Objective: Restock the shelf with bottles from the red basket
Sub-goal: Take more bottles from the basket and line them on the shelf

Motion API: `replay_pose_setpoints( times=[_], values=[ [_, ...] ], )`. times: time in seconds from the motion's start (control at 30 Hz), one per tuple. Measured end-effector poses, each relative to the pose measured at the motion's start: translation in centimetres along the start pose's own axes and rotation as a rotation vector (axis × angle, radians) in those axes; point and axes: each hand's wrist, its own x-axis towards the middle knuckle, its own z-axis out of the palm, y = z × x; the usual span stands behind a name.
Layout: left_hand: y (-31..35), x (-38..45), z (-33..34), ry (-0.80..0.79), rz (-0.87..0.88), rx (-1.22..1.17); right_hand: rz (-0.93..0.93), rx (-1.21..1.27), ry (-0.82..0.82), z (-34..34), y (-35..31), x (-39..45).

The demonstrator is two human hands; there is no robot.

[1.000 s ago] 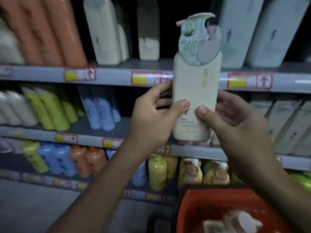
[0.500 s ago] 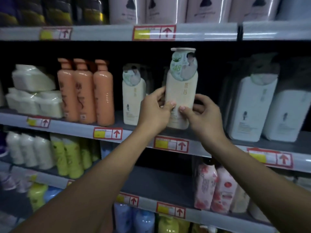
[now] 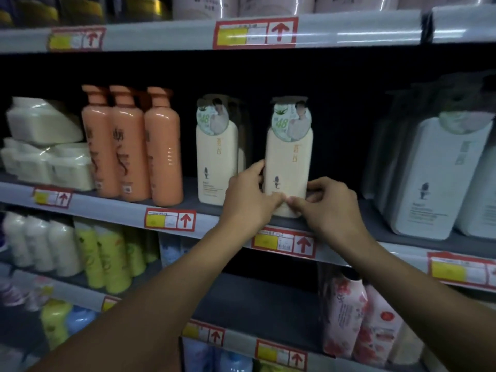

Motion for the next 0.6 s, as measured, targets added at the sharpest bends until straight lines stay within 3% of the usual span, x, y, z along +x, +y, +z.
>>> replay_pose_setpoints(
  times=[0.13, 0.6],
  values=[
    [-0.4, 0.5, 0.5, 0.077, -0.052, 0.075, 0.064, -0.009, 0.005, 0.8, -0.2, 0.6],
    [-1.2, 3.4, 1.7, 0.092, -0.109, 0.152, 0.206, 0.058, -0.014, 2.4, -1.3, 2.5]
  ],
)
